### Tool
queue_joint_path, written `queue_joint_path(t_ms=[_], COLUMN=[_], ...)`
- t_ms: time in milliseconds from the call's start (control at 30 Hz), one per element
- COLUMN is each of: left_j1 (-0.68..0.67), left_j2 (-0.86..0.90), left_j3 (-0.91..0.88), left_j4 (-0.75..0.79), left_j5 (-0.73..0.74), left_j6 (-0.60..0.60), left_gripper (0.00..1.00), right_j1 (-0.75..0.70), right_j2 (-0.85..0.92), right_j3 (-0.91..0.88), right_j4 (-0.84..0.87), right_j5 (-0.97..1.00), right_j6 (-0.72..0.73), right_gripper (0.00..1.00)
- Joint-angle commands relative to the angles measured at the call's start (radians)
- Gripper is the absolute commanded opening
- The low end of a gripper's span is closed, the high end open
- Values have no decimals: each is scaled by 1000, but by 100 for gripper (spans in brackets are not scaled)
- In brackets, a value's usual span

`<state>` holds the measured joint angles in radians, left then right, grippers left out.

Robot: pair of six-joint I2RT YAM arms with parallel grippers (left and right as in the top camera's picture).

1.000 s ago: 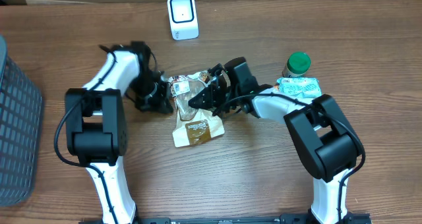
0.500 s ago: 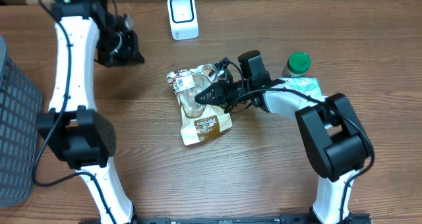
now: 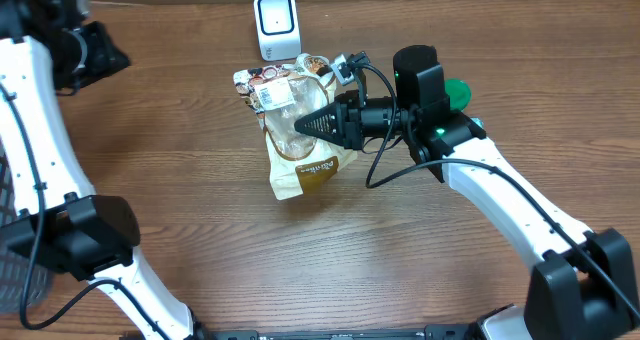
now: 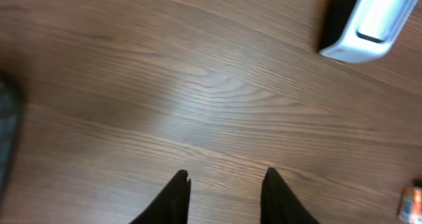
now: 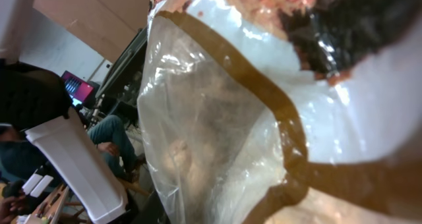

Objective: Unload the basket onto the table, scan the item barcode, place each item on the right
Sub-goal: 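Lift the snack bag with the right gripper toward the white scanner, then hold the snack bag in front of the white scanner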

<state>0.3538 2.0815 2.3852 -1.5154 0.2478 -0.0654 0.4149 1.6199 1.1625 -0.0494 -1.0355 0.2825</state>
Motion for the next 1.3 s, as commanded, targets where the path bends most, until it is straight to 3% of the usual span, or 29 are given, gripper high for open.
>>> queue_joint_path(t_ms=[0,100,133,200,367,600,867,967,1267], left_j1=[18,21,21,20,18,16,16,16,16], left_j2=[-10,-10,-9,-9,-9,-9,-9,-9,-9], left_j3=[13,13,13,12,12,12,12,12,12], left_j4=[1,1,1,5,50,56,56,56,56], left_j5=[-22,-22,-22,-23,-23,-23,-23,-23,-23], left_j6=[29,29,29,29,29,29,28,29,28], left_gripper=[30,69,99,100,100,99,100,100,100], right_j1=[2,4,4,4,11,82,153,183,245], right_j2=[-46,-58,-58,-58,-58,-48,56,162,418], right_j3=[5,6,10,21,158,411,534,578,816], right_j4=[-27,-59,-68,-104,-413,-655,-588,-476,-385], right_j5=[17,51,51,70,298,790,1188,1364,1604], right_j6=[-19,-20,-19,-23,-150,-248,-364,-435,-666], right_gripper=[4,4,4,4,4,4,4,4,4])
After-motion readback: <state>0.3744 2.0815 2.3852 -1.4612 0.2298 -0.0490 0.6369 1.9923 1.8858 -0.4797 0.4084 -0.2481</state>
